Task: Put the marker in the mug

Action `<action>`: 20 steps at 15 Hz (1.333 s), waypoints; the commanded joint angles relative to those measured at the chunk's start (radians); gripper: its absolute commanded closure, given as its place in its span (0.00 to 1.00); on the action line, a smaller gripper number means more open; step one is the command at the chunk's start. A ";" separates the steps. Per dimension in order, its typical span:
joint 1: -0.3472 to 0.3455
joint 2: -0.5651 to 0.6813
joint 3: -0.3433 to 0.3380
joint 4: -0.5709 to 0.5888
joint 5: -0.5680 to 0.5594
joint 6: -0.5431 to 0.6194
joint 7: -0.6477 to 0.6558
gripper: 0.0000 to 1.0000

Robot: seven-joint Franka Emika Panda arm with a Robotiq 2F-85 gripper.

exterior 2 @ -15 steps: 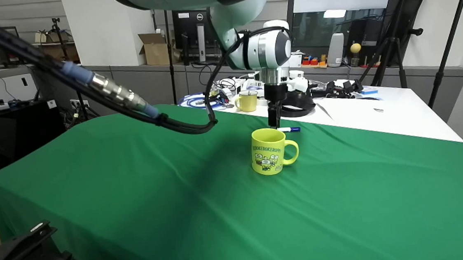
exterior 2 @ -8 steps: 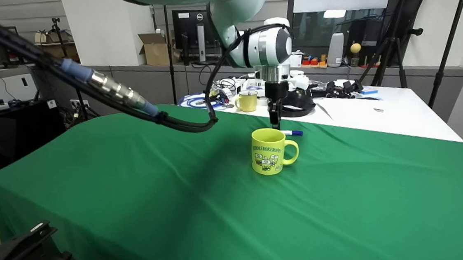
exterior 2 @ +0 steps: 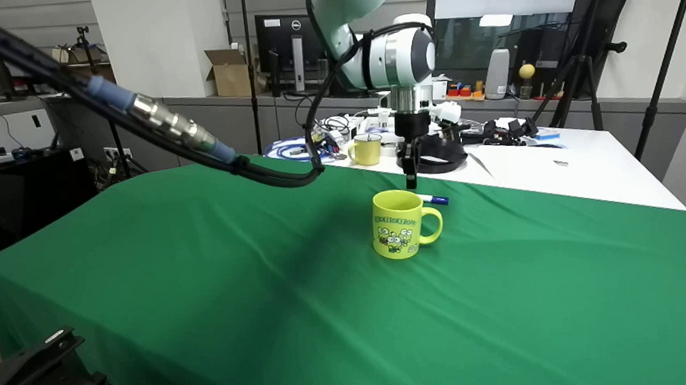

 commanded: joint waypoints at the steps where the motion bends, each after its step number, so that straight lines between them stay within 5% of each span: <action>1: -0.004 -0.050 -0.004 -0.046 -0.003 -0.029 0.038 0.67; 9: -0.014 -0.055 -0.001 -0.103 -0.004 0.015 0.031 0.13; 10: -0.015 -0.055 0.000 -0.111 -0.004 0.022 0.029 0.57; 12: -0.013 -0.056 -0.001 -0.123 -0.008 0.029 0.028 0.55; 18: -0.013 -0.063 -0.003 -0.144 -0.011 0.046 0.028 0.97; 20: -0.014 -0.068 -0.002 -0.145 -0.010 0.047 0.029 0.98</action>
